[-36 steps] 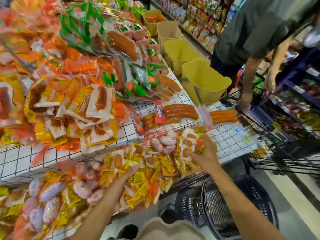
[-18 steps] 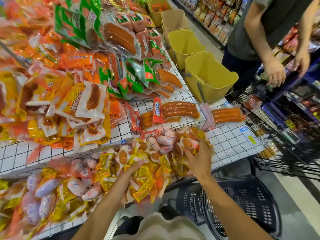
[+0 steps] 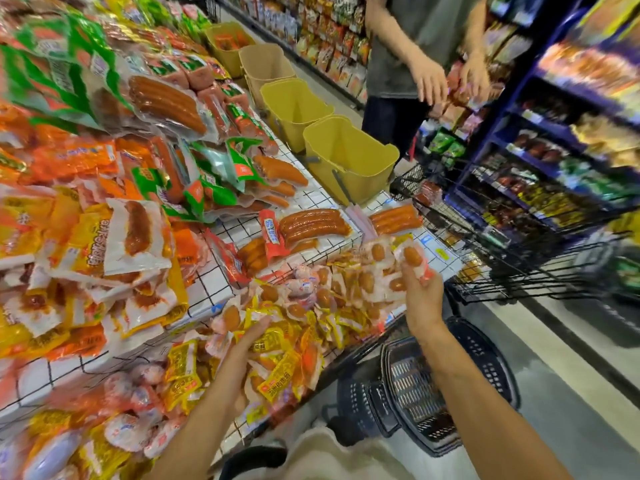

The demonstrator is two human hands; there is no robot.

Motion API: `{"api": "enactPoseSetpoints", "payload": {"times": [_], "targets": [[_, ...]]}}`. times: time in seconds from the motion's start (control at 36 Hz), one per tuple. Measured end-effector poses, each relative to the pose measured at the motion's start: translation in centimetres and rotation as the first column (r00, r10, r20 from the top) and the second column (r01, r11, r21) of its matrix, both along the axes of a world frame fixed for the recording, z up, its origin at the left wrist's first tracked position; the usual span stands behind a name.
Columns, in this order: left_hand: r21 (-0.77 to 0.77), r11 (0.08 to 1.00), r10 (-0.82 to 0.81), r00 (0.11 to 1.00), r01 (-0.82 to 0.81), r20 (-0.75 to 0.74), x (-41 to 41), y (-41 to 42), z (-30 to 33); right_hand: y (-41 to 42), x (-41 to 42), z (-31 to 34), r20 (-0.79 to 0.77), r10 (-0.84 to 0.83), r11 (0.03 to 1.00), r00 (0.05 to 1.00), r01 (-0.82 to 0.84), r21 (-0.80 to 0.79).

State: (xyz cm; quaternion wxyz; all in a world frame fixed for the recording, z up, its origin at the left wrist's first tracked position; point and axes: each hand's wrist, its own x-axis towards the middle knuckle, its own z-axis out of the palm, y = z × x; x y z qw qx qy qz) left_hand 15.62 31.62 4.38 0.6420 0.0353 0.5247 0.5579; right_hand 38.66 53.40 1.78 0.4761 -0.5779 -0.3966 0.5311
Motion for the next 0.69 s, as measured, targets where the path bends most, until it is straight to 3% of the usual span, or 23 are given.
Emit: {"api": "enactPoseSetpoints", "payload": {"times": [0.11, 0.33, 0.53, 0.69], "targets": [[0.038, 0.999, -0.035, 0.996, 0.038, -0.080, -0.1, 0.9, 1.3, -1.1, 0.6, 2.3, -0.098, -0.048, 0.999, 0.994, 0.047, -0.011], [0.084, 0.992, -0.095, 0.995, 0.095, -0.002, -0.1, 2.3, 0.7, -5.9, 2.9, 6.6, -0.168, -0.035, 0.999, 0.985, 0.040, 0.024], [0.047, 0.967, -0.251, 0.968, 0.250, 0.024, 1.1, 3.0, -0.5, -11.3, 6.4, 5.5, -0.238, -0.168, 0.986, 0.957, 0.157, -0.064], [0.071, 0.943, -0.329, 0.943, 0.324, 0.059, 4.9, 4.7, -1.6, -15.6, 11.6, 2.7, -0.165, -0.301, 0.951, 0.939, 0.283, -0.123]]}}
